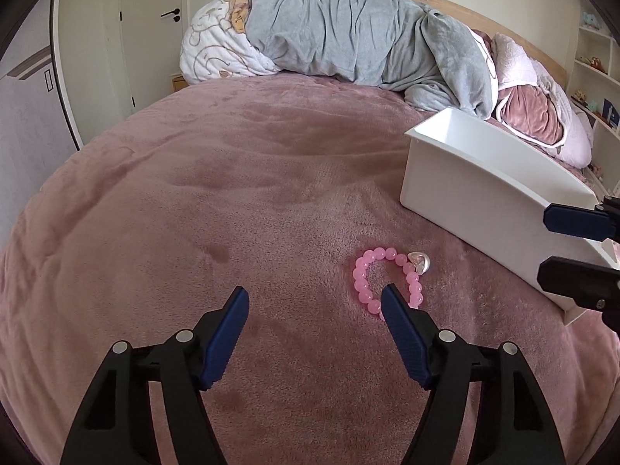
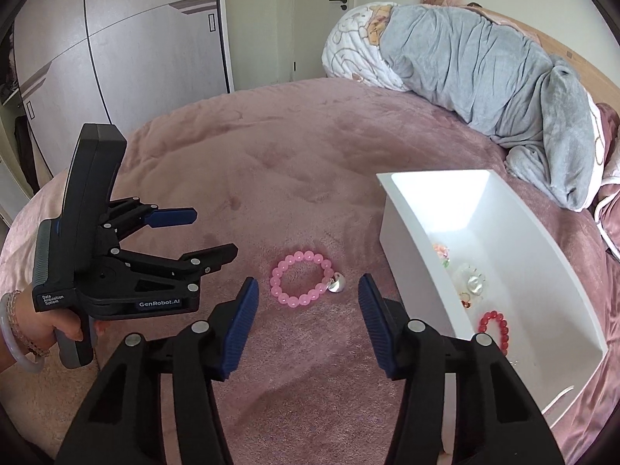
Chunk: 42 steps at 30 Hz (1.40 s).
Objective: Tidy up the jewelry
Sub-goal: 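Move both open tools back over the pink bead bracelet and silver charm, then grasp the pink bead bracelet with the left tool while the right tool grasps the silver charm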
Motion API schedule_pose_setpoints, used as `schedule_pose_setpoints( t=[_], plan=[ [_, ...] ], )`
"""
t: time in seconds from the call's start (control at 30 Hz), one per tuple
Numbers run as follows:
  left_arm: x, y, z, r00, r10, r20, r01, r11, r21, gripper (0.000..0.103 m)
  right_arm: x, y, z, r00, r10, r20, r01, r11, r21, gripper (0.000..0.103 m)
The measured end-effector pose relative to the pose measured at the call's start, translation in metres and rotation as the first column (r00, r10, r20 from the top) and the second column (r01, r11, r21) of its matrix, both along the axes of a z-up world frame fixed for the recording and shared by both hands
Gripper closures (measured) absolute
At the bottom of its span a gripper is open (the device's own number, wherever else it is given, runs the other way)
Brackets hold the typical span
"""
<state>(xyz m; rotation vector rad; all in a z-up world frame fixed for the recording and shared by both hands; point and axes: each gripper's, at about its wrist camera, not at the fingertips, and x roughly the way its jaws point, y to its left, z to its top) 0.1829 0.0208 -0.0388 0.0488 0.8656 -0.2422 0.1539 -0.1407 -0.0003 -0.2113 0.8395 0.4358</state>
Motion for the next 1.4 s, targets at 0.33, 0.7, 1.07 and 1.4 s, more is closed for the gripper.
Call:
schedule_pose_setpoints(
  t=[0.33, 0.7, 1.07, 1.4],
  plan=[
    [0.038, -0.024, -0.035, 0.991, -0.115, -0.06, 0.114, 0.993, -0.033, 0.053, 0.05, 0.004, -0.06, 0.996, -0.006, -0.092, 0.001, 0.998, -0.055, 0.064],
    [0.056, -0.041, -0.066, 0.98, -0.161, -0.118, 0.16, 0.987, -0.017, 0.079, 0.077, 0.018, -0.097, 0.994, 0.003, -0.107, -0.019, 0.988, -0.15, 0.066],
    [0.047, -0.022, -0.064, 0.986, -0.129, -0.109, 0.128, 0.992, -0.015, 0.087, 0.088, 0.005, -0.106, 0.988, -0.041, -0.148, 0.028, 0.996, -0.09, 0.082],
    [0.029, 0.008, -0.068, 0.986, -0.065, -0.151, 0.055, 0.996, -0.07, 0.087, 0.096, 0.023, -0.113, 0.984, 0.002, -0.176, -0.021, 0.994, -0.106, 0.079]
  ],
)
